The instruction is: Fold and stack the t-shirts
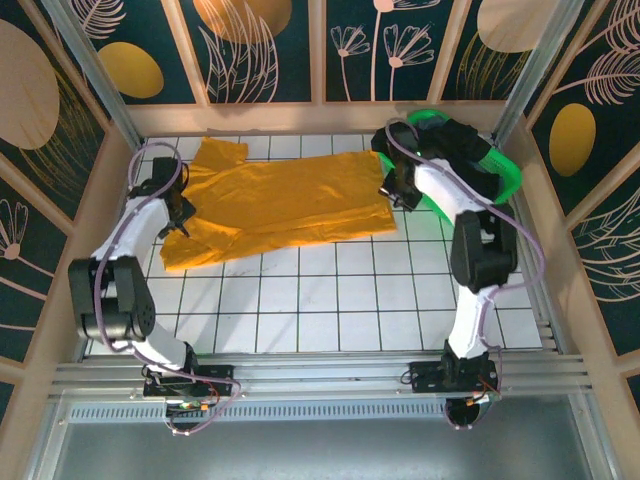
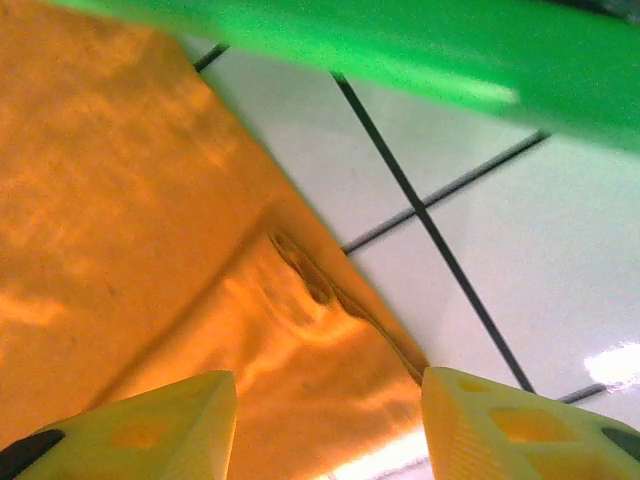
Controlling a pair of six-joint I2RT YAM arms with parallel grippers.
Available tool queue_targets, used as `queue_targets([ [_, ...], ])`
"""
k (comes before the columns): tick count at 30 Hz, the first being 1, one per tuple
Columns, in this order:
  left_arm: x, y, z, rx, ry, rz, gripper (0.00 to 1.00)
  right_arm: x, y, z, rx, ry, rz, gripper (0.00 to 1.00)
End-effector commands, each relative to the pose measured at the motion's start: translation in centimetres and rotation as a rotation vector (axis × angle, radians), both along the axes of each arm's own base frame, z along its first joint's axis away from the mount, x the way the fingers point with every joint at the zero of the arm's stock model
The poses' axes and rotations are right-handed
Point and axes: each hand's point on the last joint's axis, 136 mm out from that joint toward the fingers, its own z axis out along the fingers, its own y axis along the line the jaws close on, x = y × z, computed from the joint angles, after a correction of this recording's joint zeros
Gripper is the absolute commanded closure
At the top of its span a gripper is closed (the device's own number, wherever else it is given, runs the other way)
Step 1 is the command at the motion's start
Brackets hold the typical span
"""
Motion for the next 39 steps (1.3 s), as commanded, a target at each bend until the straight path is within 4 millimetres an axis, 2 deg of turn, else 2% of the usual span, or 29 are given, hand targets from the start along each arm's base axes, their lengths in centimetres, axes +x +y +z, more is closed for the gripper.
queue_targets([
  [1, -4.6, 1.1, -1.7, -0.017, 0.064, 0.099, 0.48, -2.6, -0.1, 0.1, 0.042, -0.059, 0.068, 0.5],
  [4, -7.9, 1.7, -4.8, -0.115, 0.122, 0.166, 0.5, -4.7, -0.1, -1.5, 0.071, -0.045, 0.098, 0.51],
  [7, -9.0, 1.8, -6.1, -0.193, 0.103, 0.198, 0.48, -5.1, 0.3, -2.7, 0.097, -0.034, 0.131, 0.51],
  [12, -8.1, 1.5, -7.4, -0.248, 0.087, 0.199, 0.44, -4.8, 0.3, -4.7, 0.101, -0.004, 0.14, 0.5],
  [18, -7.0, 1.9, -8.4, -0.257, 0.076, 0.212, 0.44, -4.2, -0.1, -5.3, 0.114, 0.005, 0.127, 0.5],
  [23, -7.1, 1.8, -9.9, -0.261, 0.109, 0.206, 0.5, -3.7, 0.0, -6.0, 0.116, 0.033, 0.114, 0.51],
  [30, -6.8, 3.2, -10.0, -0.198, 0.124, 0.201, 0.57, -2.4, 0.5, -7.0, 0.11, 0.035, 0.109, 0.55],
  [32, -6.6, 3.7, -9.8, -0.171, 0.127, 0.197, 0.62, -2.1, 0.5, -7.4, 0.101, 0.044, 0.107, 0.61],
  [34, -6.4, 4.2, -9.6, -0.145, 0.129, 0.191, 0.67, -2.0, 0.4, -7.9, 0.089, 0.058, 0.096, 0.72],
  [38, -5.9, 5.2, -9.3, -0.104, 0.137, 0.178, 0.88, -2.2, -0.5, -8.7, 0.036, 0.091, 0.061, 0.99],
  [39, -5.8, 5.4, -9.2, -0.093, 0.138, 0.175, 0.92, -2.3, -0.8, -8.6, 0.022, 0.095, 0.05, 1.0],
])
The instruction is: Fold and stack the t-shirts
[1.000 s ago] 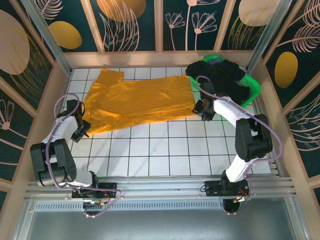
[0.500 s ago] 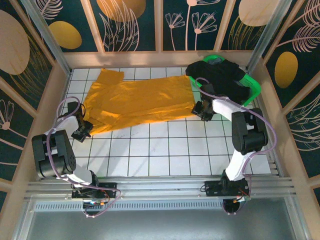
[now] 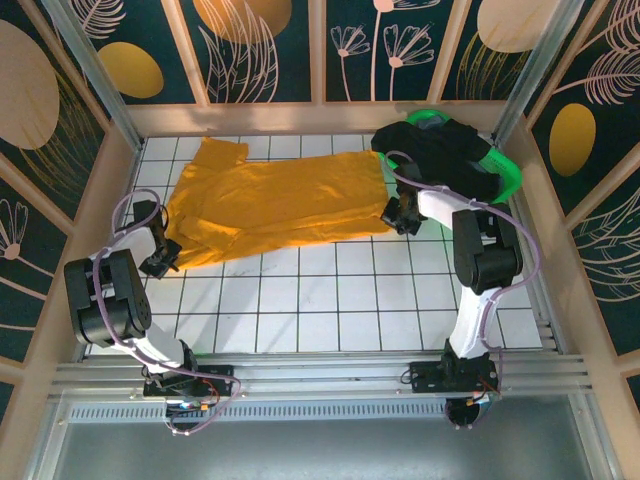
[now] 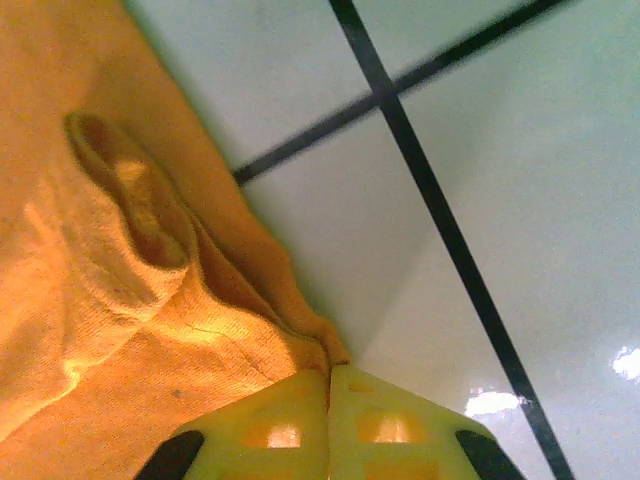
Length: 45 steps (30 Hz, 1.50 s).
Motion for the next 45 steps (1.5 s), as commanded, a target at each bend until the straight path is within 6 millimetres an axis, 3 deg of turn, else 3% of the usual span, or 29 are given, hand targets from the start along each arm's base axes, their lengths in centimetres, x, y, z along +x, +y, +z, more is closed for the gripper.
queue_targets([
  [1, 0.8, 1.5, 0.7, 0.072, 0.01, -0.021, 0.98, -0.7, -1.3, -0.7, -0.079, 0.043, -0.042, 1.0],
  [8, 0.3, 2.2, 1.0, 0.109, 0.047, -0.027, 1.0, -2.4, -2.8, 0.9, -0.135, 0.042, -0.065, 1.0],
  [15, -2.0, 1.7, 1.0, 0.094, 0.085, 0.009, 1.0, -5.5, -3.3, 1.1, -0.145, 0.1, -0.047, 1.0],
  [31, -10.5, 0.4, 0.8, 0.113, 0.099, 0.18, 1.0, -18.2, -4.7, -0.5, -0.167, 0.277, -0.016, 1.0],
  [35, -10.3, 0.1, 0.4, 0.095, 0.086, 0.171, 1.0, -19.3, -4.9, -0.9, -0.155, 0.289, -0.041, 1.0],
  [36, -10.0, 0.1, 0.6, 0.093, 0.078, 0.17, 0.96, -19.3, -4.9, -0.7, -0.154, 0.288, -0.044, 0.94],
  [38, -9.1, 0.3, 1.6, 0.098, 0.051, 0.177, 0.74, -18.8, -5.1, 0.2, -0.169, 0.262, -0.058, 0.78],
  [40, -8.0, 0.9, 3.1, 0.115, 0.019, 0.191, 0.46, -17.8, -5.4, 1.8, -0.183, 0.207, -0.083, 0.66],
  [43, -5.6, 0.7, 5.2, 0.084, -0.049, 0.18, 0.42, -16.0, -5.1, 4.2, -0.152, 0.109, -0.105, 0.63],
  [45, -3.4, -0.5, 6.3, 0.024, -0.107, 0.144, 0.43, -14.9, -4.1, 5.3, -0.098, 0.048, -0.103, 0.65],
])
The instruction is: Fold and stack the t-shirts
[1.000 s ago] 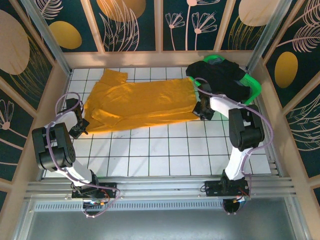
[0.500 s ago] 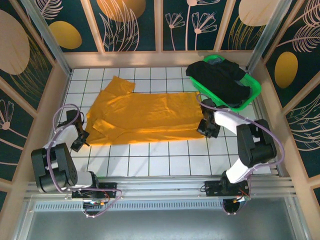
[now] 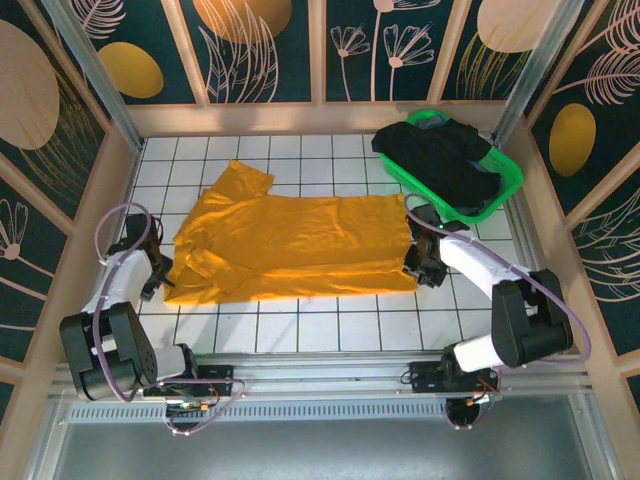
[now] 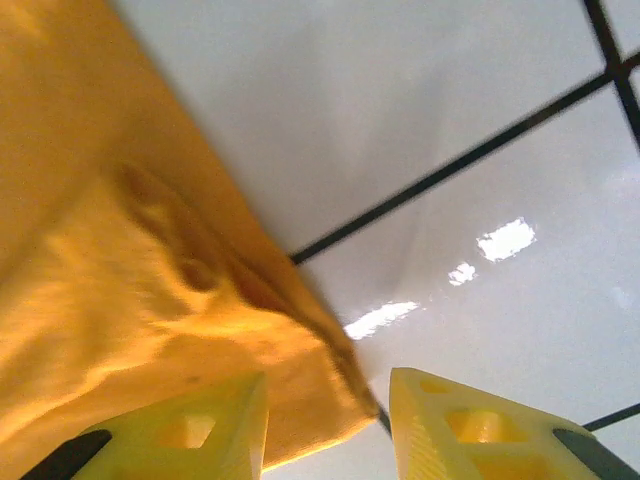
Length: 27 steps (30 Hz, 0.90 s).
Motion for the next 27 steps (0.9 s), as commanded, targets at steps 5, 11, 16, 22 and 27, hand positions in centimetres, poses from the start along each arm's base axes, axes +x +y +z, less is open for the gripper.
queue_targets([
  [5, 5.1, -7.2, 2.3, -0.228, -0.157, -0.155, 0.47, 2.8, 2.7, 2.3, 0.135, -0.136, -0.015, 0.71],
  [11, 2.3, -12.9, 0.0, -0.424, -0.131, -0.218, 0.55, 2.9, 3.1, 0.7, 0.16, -0.095, -0.051, 0.74],
  [16, 0.4, -14.8, -0.8, -0.511, -0.111, -0.235, 0.56, 2.2, 3.1, -0.8, 0.16, -0.04, -0.095, 0.75],
  [22, 0.3, -15.5, -1.2, -0.534, -0.109, -0.244, 0.56, 1.7, 3.1, -1.5, 0.163, -0.006, -0.127, 0.66],
  [27, 0.6, -15.9, -1.3, -0.549, -0.11, -0.252, 0.56, 1.8, 3.7, -2.2, 0.202, 0.003, -0.154, 0.65],
])
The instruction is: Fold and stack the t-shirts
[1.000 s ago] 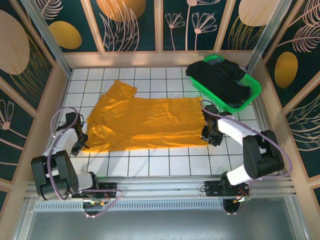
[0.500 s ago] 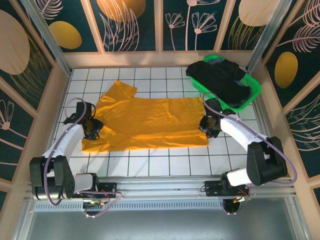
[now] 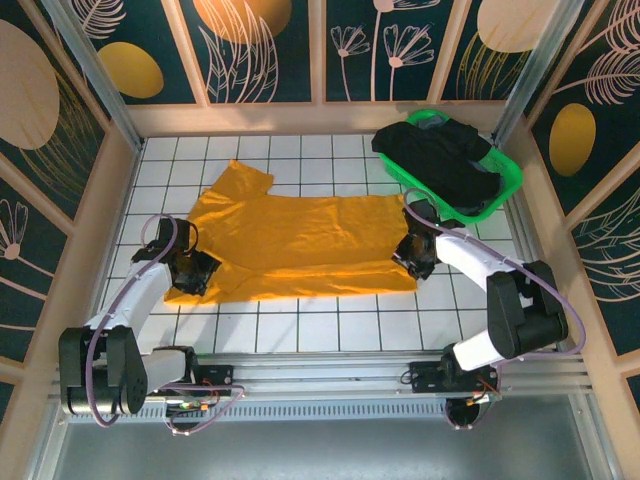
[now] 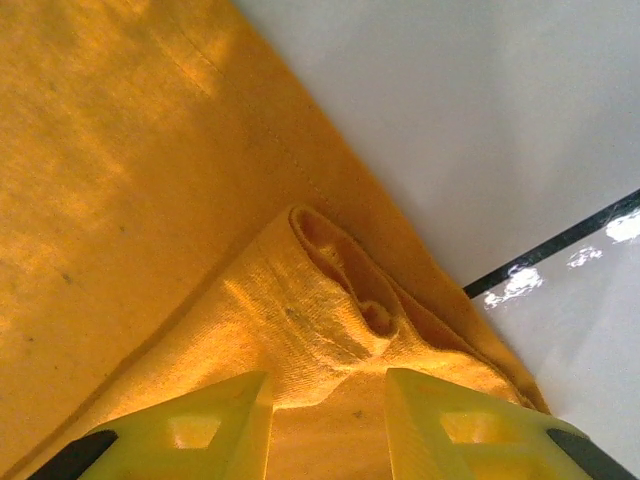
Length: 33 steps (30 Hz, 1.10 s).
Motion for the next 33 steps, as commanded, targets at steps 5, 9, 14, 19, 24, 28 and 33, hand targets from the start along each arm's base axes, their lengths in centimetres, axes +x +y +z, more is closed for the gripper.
queue_targets([
  [5, -0.2, -1.0, -0.5, -0.057, 0.01, 0.009, 0.56, 0.2, 0.5, -1.5, 0.024, 0.037, -0.045, 0.67],
  [9, 0.0, -1.2, -0.4, -0.061, 0.005, 0.003, 0.56, 1.4, 0.4, -1.2, 0.015, 0.012, -0.058, 0.68],
  [14, -0.1, -1.3, -0.3, -0.069, 0.003, 0.001, 0.56, 2.4, 0.3, -0.9, 0.011, 0.002, -0.068, 0.75],
  [19, -0.2, -1.4, -0.3, -0.078, 0.001, -0.001, 0.57, 2.8, 0.3, -0.7, 0.01, 0.001, -0.071, 0.85],
  [24, -0.3, -1.8, -0.5, -0.102, 0.003, 0.003, 0.59, 2.8, 0.0, -0.4, -0.005, 0.007, -0.072, 0.86],
  [28, -0.9, -2.2, -1.4, -0.112, 0.032, 0.002, 0.6, 2.9, 0.0, -0.4, 0.002, 0.016, -0.072, 0.86],
  [33, -2.1, -1.5, -2.6, -0.055, 0.102, -0.004, 0.57, 3.4, 0.2, -0.2, 0.005, 0.015, -0.066, 0.86],
])
